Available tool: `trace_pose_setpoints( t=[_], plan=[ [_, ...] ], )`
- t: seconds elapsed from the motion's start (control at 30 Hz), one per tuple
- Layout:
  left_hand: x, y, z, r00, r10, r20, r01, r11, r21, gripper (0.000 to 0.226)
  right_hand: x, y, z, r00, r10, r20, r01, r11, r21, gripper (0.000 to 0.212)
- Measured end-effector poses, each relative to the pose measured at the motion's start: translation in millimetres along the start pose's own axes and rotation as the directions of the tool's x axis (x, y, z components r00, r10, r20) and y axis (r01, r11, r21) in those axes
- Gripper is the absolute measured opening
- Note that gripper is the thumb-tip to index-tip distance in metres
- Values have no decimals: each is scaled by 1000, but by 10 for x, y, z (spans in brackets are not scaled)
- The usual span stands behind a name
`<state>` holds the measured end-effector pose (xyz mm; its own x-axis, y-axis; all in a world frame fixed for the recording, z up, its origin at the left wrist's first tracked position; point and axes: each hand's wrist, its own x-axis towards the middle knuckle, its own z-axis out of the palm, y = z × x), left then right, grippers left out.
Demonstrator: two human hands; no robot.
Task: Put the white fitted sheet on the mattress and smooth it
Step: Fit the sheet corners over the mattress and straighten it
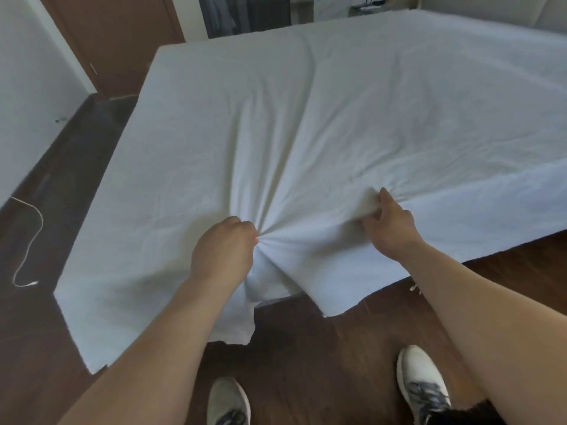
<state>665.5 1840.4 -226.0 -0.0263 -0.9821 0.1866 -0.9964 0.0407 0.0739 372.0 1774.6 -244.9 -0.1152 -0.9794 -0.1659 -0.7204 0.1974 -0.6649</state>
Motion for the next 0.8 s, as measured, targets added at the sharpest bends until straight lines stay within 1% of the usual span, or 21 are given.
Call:
trace_pose_setpoints(
  t=[0.03,0.13,0.17,0.2,0.23,0.27,0.3,0.33,0.37,0.4,0.43,0.47,0.5,0.53,0.57,0.6,0.63,0.67,0.7,0.77,0.8],
  plan=[
    [18,19,3,999,-13,32,12,1000,22,15,-14,4,-15,1000,6,25,-5,999,-53,72],
    [72,83,-70,989,-60,132,47,994,94,16,69,111,8,995,-71,72,86,970,-227,67],
    [88,108,-72,991,-60,122,47,993,110,16,118,150,20,993,-81,90,102,959,-265,66],
    [90,129,-66,997,-34,70,25,993,118,13,166,196,41,992,-88,93,112,952,-286,68],
    [75,147,-58,1000,11,-13,-9,996,89,8,163,174,49,991,-98,96,123,944,-305,71],
    [79,193,0,996,53,-70,-50,998,44,14,140,150,30,989,-108,99,134,939,-315,72],
    [81,236,48,992,93,-88,-93,996,3,31,81,86,5,991,-108,83,129,935,-331,68],
    [96,273,94,987,142,-77,-144,989,-18,47,44,29,-6,993,-108,42,116,932,-342,61],
    [111,310,140,982,185,-26,-186,982,-28,59,21,-16,-5,992,-121,-20,106,925,-366,57],
    [127,352,181,977,213,23,-212,977,-14,65,5,-65,-6,985,-157,-74,115,908,-402,59],
    [137,384,214,973,219,79,-220,976,6,68,-23,-125,-6,973,-204,-106,139,890,-435,65],
    [148,399,254,971,215,101,-219,975,34,69,-41,-173,8,958,-261,-115,184,875,-448,70],
    [156,389,276,973,206,105,-214,975,67,71,-51,-209,37,944,-317,-88,248,861,-444,72],
    [152,367,276,975,192,113,-202,975,88,71,-60,-235,76,927,-374,-26,324,835,-444,71],
    [143,340,258,977,183,114,-193,977,86,70,-76,-239,126,915,-397,70,382,799,-465,70],
    [122,302,228,977,176,122,-186,980,74,66,-96,-225,182,908,-382,174,415,757,-505,71],
    [100,267,184,976,174,128,-182,982,56,62,-115,-208,221,906,-342,249,423,719,-551,73],
    [75,224,145,976,168,137,-173,985,27,56,-141,-214,232,912,-310,270,411,700,-583,72],
    [34,166,97,979,150,141,-151,989,-9,50,-175,-259,220,926,-295,237,378,716,-587,63],
    [-64,49,0,989,69,129,-54,991,-120,43,-234,-403,183,955,-281,95,289,812,-508,32],
    [-130,-18,-48,995,9,104,9,985,-171,42,-266,-463,193,956,-291,41,276,845,-457,26]
  ],
)
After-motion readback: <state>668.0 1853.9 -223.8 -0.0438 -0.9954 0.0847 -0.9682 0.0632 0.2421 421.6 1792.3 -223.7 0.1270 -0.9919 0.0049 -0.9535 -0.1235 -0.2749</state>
